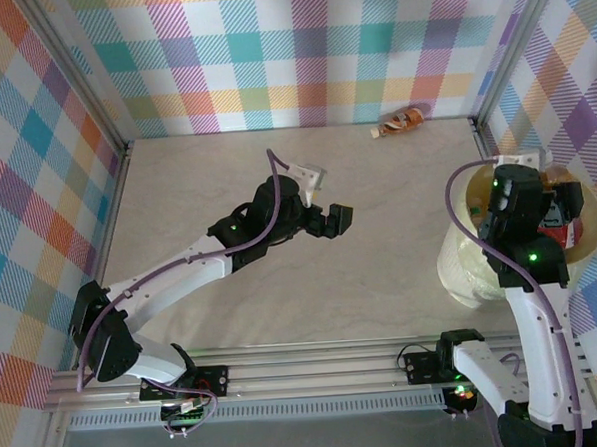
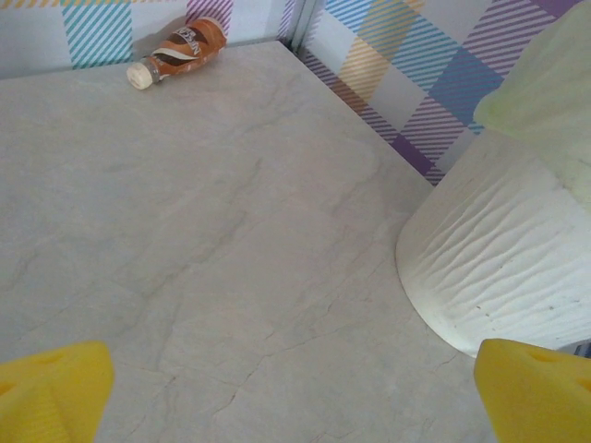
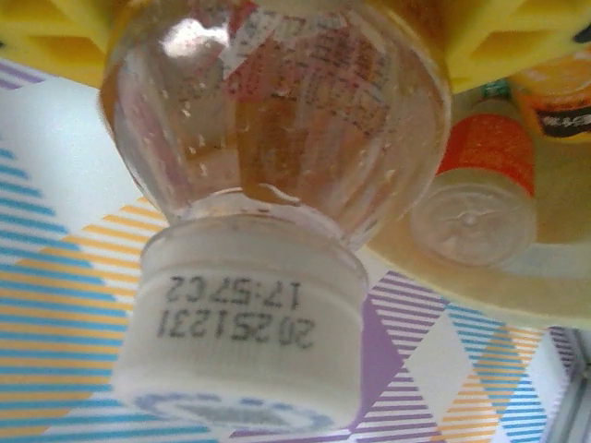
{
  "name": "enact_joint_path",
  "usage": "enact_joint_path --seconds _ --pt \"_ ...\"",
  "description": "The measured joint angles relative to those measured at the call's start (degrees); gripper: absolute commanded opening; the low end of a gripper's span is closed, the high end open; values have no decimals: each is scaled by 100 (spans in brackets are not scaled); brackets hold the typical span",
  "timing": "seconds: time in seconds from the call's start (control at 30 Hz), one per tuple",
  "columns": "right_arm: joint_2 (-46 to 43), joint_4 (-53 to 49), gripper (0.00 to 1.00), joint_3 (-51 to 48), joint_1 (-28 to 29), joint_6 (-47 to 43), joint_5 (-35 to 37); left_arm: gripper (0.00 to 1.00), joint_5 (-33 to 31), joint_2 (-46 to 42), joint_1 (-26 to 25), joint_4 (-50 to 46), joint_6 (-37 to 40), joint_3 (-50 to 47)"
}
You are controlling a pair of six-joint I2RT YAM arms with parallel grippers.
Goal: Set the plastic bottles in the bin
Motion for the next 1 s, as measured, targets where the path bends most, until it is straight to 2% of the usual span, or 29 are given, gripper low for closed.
enact_joint_path --seconds 0.27,0.5,0.77,0.87,1.0 --pt "-13 -1235 83 354 0 837 -428 100 57 118 0 -170 -11 238" --pt "94 -2404 91 1521 0 1816 -2406 100 59 179 0 -179 -35 293" --pt "98 -2535 92 2111 2 2682 -3963 100 35 184 0 -225 -37 282" --pt "177 -2435 93 2159 2 2844 -4122 100 -11 164 0 -210 -76 179" --pt "599 -2507 92 2437 0 3045 -3893 100 -81 155 0 -229 -116 48"
